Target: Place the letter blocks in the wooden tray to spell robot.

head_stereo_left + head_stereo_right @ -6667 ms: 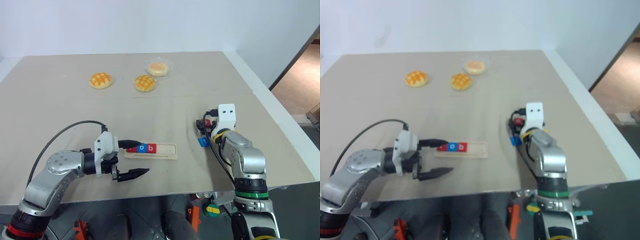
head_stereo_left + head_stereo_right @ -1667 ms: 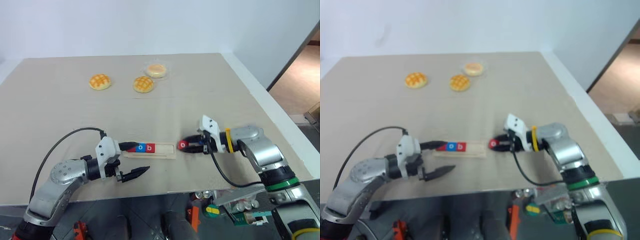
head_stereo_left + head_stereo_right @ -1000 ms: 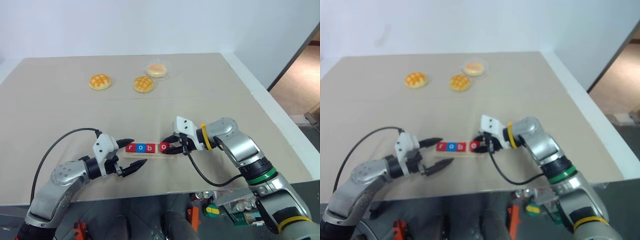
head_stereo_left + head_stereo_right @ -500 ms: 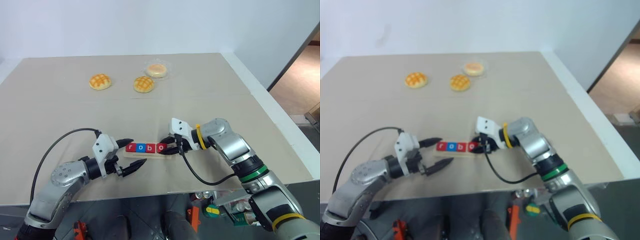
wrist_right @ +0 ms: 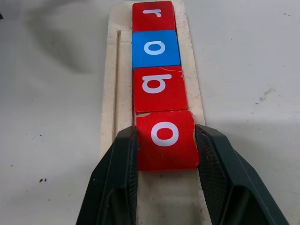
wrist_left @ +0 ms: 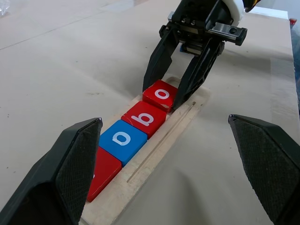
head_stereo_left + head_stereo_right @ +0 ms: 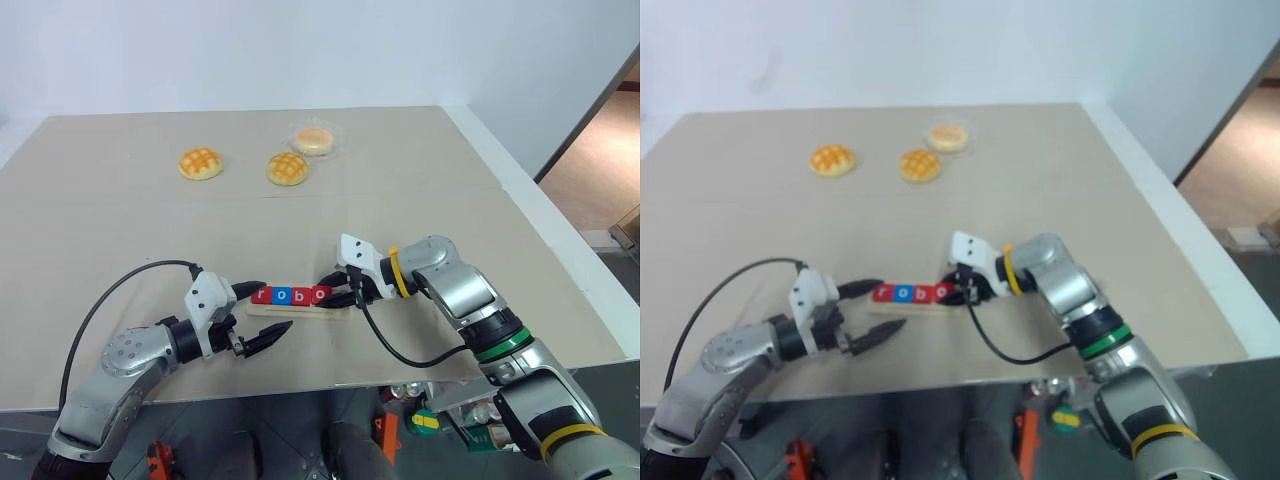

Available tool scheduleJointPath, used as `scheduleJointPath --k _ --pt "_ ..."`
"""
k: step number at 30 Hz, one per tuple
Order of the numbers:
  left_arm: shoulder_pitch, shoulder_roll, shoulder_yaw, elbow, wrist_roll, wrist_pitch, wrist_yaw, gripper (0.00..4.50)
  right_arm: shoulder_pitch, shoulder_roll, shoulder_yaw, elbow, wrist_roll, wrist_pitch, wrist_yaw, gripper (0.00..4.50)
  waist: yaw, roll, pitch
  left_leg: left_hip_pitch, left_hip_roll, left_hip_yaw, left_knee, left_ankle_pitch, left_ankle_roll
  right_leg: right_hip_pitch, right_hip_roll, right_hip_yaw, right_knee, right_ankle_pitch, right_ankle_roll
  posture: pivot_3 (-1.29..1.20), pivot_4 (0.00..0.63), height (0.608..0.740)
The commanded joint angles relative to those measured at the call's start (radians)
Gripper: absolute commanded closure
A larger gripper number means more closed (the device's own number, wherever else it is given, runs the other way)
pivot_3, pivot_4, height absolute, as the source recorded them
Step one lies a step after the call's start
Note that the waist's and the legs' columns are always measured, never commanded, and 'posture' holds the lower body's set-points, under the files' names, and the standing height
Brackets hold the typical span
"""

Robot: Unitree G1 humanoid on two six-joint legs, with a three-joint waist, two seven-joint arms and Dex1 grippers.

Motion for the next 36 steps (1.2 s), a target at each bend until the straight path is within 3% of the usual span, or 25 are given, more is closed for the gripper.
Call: scheduleJointPath --k 1,7,8,12,17,27,36 --pt "-0.004 0.006 -0.001 -0.034 0.009 -0.016 -0.008 0.0 -0.006 0.004 -0.005 -0.036 0.015 0.025 0.013 2.28 0.0 0.0 0.0 0.0 0.0 0.0 0.0 0.0 0.0 0.0 0.0 0.0 0.0 0.0 0.0 0.0 0.15 0.74" --pt "-0.003 0.006 -0.003 -0.028 0.015 -0.019 -0.014 0.0 -0.008 0.015 -0.025 -0.064 0.037 0.072 -0.003 0.17 0.0 0.0 0.0 0.0 0.0 0.0 0.0 0.0 0.0 0.0 0.0 0.0 0.0 0.0 0.0 0.0 0.15 0.74" --pt "-0.003 0.008 -0.004 -0.026 0.018 -0.02 -0.018 0.0 -0.012 0.021 -0.036 -0.071 0.044 0.08 -0.015 0.08 0.0 0.0 0.0 0.0 0.0 0.0 0.0 0.0 0.0 0.0 0.0 0.0 0.0 0.0 0.0 0.0 0.15 0.74" --pt "-0.008 0.009 -0.006 -0.02 0.03 -0.041 -0.034 0.0 -0.034 0.035 -0.089 -0.105 0.081 0.138 -0.057 0.08 0.0 0.0 0.0 0.0 0.0 0.0 0.0 0.0 0.0 -0.001 0.0 0.0 0.0 0.0 0.0 0.0 0.15 0.74" --pt "-0.024 0.024 -0.019 -0.031 0.031 -0.075 -0.092 0.0 -0.032 0.021 -0.265 -0.202 0.185 0.309 -0.168 0.08 0.001 0.0 0.0 -0.003 0.0 0.0 -0.001 0.0 0.0 -0.002 0.0 0.0 0.0 0.0 0.0 0.0 0.15 0.74" --pt "-0.058 0.074 -0.049 -0.043 -0.006 -0.054 -0.205 0.0 0.214 -0.064 -0.513 -0.336 0.155 0.385 -0.499 0.08 0.004 0.0 0.0 -0.007 -0.001 0.0 -0.001 0.0 0.0 -0.006 -0.002 0.0 0.0 -0.001 0.001 0.0 0.15 0.74" --pt "-0.061 0.071 -0.05 -0.022 0.019 -0.075 -0.212 0.0 0.396 0.012 -0.579 -0.559 0.145 0.498 -0.755 0.08 -0.001 0.0 0.0 -0.006 0.0 -0.001 -0.001 0.0 0.0 -0.006 0.0 0.0 0.0 -0.001 0.0 0.0 0.15 0.74"
